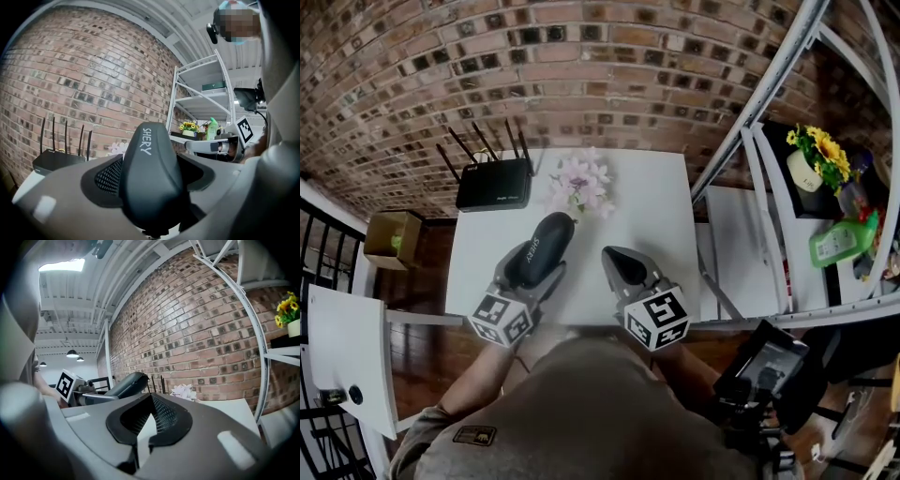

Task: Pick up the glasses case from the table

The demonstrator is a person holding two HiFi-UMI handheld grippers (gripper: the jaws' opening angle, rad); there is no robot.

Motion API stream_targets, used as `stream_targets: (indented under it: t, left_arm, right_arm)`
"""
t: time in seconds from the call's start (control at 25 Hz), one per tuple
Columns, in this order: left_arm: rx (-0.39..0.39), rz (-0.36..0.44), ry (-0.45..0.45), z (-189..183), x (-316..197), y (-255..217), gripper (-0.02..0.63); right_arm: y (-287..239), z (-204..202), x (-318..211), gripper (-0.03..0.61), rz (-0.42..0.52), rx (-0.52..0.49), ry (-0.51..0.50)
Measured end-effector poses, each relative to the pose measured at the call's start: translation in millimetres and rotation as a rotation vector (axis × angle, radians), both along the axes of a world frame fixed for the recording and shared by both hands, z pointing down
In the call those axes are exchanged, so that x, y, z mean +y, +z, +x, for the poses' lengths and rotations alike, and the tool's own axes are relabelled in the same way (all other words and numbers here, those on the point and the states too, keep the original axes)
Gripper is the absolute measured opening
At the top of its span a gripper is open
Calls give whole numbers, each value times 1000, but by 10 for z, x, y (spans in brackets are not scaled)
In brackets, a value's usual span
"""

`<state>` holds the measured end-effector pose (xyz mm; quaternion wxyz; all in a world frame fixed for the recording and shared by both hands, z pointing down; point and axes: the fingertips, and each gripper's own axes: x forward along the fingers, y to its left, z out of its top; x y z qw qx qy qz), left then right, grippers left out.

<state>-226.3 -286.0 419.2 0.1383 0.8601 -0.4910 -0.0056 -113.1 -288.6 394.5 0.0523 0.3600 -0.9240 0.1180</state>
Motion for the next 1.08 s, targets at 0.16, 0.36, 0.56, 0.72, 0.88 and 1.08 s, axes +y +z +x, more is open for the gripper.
stream_targets:
  t: [0.16,0.36,0.56,0.72,0.88,1.08]
  left_arm:
    - [0,-5,1,-17,19,17,356]
    - [3,-13,10,-12,64,53,356]
    - [10,-14,17,-23,100,77,356]
    - [15,-18,26,-27,135,97,356]
    - [19,-25,35,-13,150,123,356]
    - [22,-32,45,-20,126,166,356]
  right_arm:
    - [16,-36,40,11,3,16,-8]
    - [49,-58,97,11,-5,18,-6]
    - [65,-90,133,11,-7,22,-5]
    - [91,-99,164,11,-14,33,-5]
    - [127,-101,169,12,-24,40,-4]
    - [156,-151,147,12,-29,46,-5]
